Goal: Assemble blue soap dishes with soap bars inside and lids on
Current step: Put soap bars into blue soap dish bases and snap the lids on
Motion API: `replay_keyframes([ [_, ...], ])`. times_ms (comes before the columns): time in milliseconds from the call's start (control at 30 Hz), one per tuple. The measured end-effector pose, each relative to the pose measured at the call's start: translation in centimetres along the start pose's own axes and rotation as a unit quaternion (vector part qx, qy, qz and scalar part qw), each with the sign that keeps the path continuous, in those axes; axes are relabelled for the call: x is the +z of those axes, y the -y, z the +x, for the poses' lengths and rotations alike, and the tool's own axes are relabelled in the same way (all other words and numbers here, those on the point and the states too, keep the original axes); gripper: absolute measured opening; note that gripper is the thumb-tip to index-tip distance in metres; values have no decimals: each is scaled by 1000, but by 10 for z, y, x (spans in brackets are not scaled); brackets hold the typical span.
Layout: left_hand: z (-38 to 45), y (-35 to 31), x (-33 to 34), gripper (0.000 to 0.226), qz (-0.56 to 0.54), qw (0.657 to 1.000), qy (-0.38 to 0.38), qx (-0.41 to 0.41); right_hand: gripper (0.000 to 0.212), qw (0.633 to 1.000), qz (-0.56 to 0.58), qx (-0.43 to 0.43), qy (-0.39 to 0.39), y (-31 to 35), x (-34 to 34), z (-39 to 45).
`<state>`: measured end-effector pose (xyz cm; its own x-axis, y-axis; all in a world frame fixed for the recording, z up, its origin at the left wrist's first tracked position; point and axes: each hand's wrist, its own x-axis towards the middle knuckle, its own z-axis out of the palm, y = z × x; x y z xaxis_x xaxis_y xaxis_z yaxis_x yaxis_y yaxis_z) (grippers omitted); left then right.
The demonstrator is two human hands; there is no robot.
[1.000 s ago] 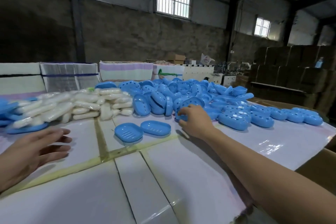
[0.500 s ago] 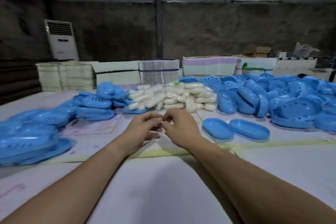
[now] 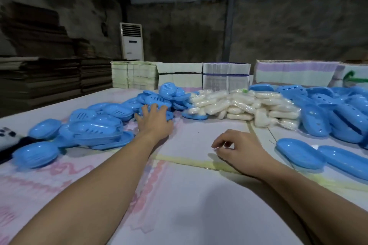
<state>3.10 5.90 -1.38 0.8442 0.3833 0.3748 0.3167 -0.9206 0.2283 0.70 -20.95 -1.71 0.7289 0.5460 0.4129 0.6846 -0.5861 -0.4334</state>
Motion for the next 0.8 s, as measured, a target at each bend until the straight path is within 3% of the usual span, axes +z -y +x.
replay_keyframes([
  [133,16,5,9,66,69,996,44,24,22,999,-28,-19,23,-1,2,1],
  [267,30,1,7,54,139,988,66,29,20,998,-32,-27,42,-2,4,4],
  [467,29,-7,-5,29,142,987,73,34,18,998,-30,-28,51,-2,5,8],
  [800,-15,2,-44,29,69,992,68,80,20,999,-4,-16,36,1,3,4],
])
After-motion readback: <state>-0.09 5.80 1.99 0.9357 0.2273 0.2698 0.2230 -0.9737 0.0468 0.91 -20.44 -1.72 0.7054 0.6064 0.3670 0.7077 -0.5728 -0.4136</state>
